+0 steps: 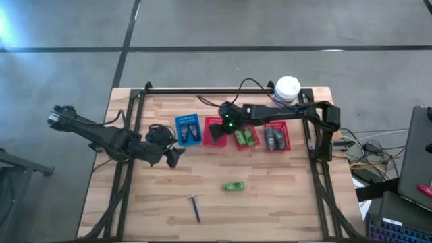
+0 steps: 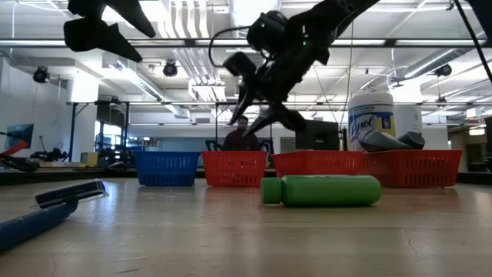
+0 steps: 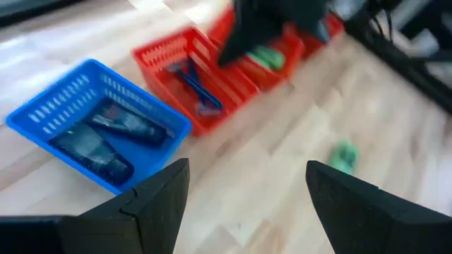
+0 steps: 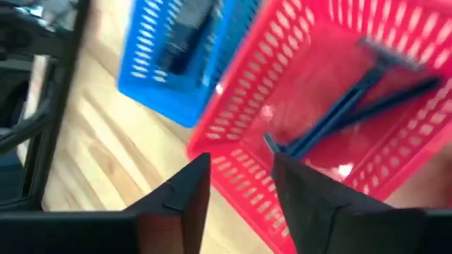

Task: Pick & Place Travel size toiletries
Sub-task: Put the razor into the left red bin, then put the shampoo into the middle red bin

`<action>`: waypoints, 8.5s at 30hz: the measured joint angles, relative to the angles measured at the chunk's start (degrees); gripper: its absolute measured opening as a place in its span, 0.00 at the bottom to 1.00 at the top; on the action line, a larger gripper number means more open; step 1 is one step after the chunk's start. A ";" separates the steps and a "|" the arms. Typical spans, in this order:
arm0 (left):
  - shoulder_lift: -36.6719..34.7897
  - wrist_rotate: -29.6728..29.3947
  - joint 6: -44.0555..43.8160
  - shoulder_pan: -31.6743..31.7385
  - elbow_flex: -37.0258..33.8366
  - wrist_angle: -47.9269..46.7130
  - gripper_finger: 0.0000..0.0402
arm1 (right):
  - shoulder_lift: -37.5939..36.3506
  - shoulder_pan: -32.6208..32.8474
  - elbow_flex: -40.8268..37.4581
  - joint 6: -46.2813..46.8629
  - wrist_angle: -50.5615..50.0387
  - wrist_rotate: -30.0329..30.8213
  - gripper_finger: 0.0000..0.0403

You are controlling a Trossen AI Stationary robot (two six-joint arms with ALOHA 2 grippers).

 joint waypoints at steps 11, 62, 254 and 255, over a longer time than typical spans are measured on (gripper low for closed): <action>5.45 20.51 -11.81 -0.09 -3.73 -2.45 0.71 | -13.00 6.69 0.02 -8.99 -13.60 11.77 0.58; 59.59 28.16 -60.86 -12.84 30.46 -8.10 0.31 | -19.96 24.01 -0.39 -13.70 -30.48 23.51 0.69; 39.49 4.12 50.50 4.02 24.52 28.33 0.40 | -47.45 35.67 -14.80 6.38 -26.04 25.43 0.91; 38.57 3.18 51.56 4.02 24.56 28.37 0.40 | -47.76 34.80 -16.16 6.83 -22.52 25.39 0.91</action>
